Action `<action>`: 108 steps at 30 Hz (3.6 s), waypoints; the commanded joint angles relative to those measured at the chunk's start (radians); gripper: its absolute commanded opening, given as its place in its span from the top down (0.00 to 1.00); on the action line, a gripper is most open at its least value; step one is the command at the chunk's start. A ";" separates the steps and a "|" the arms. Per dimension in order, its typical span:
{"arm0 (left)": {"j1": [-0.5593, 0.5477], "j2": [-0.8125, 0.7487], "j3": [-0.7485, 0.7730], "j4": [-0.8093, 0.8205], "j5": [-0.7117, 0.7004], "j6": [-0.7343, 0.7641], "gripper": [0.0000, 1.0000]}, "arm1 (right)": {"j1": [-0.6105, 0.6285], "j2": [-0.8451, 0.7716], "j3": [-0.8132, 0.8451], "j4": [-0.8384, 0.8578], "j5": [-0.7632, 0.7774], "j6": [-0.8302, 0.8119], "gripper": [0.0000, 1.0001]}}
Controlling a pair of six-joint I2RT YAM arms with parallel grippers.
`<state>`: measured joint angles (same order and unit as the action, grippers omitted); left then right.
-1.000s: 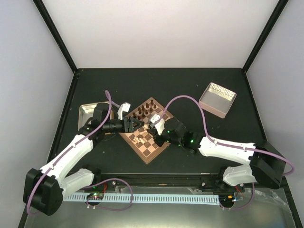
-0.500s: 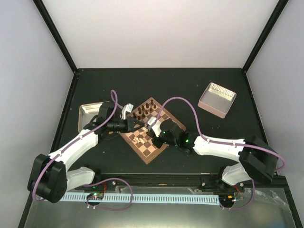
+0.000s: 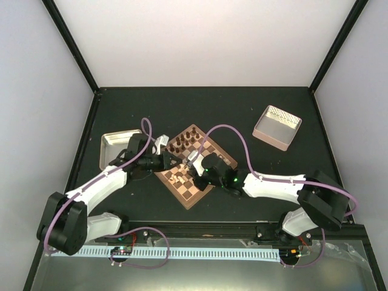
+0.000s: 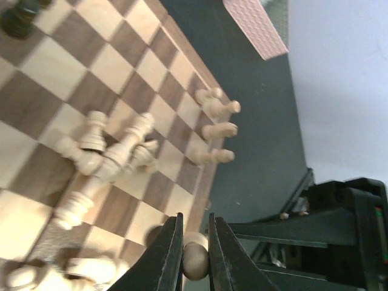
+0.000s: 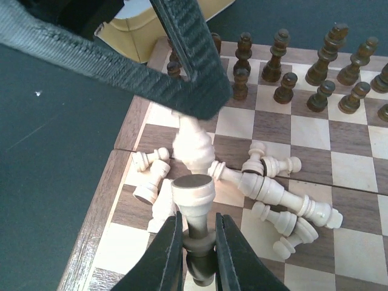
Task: Set up the chess pieces on the board
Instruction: Pick up the chess piece from the chessboard, then place the chess piece on the chessboard.
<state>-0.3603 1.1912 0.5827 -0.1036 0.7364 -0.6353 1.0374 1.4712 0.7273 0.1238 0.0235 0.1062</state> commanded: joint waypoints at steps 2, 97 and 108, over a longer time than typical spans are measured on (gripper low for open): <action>-0.001 -0.044 -0.031 0.026 -0.161 0.037 0.98 | 0.003 -0.025 -0.008 -0.017 0.023 0.060 0.90; -0.476 0.582 0.495 0.002 -0.611 0.328 0.55 | -0.357 -0.534 -0.273 -0.187 0.237 0.579 0.81; -0.476 0.632 0.535 -0.050 -0.611 0.352 0.68 | -0.356 -0.529 -0.278 -0.177 0.223 0.578 0.84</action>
<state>-0.8371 1.7935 1.0653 -0.1188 0.1127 -0.3073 0.6876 0.9440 0.4461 -0.0883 0.2474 0.6865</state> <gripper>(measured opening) 0.330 0.166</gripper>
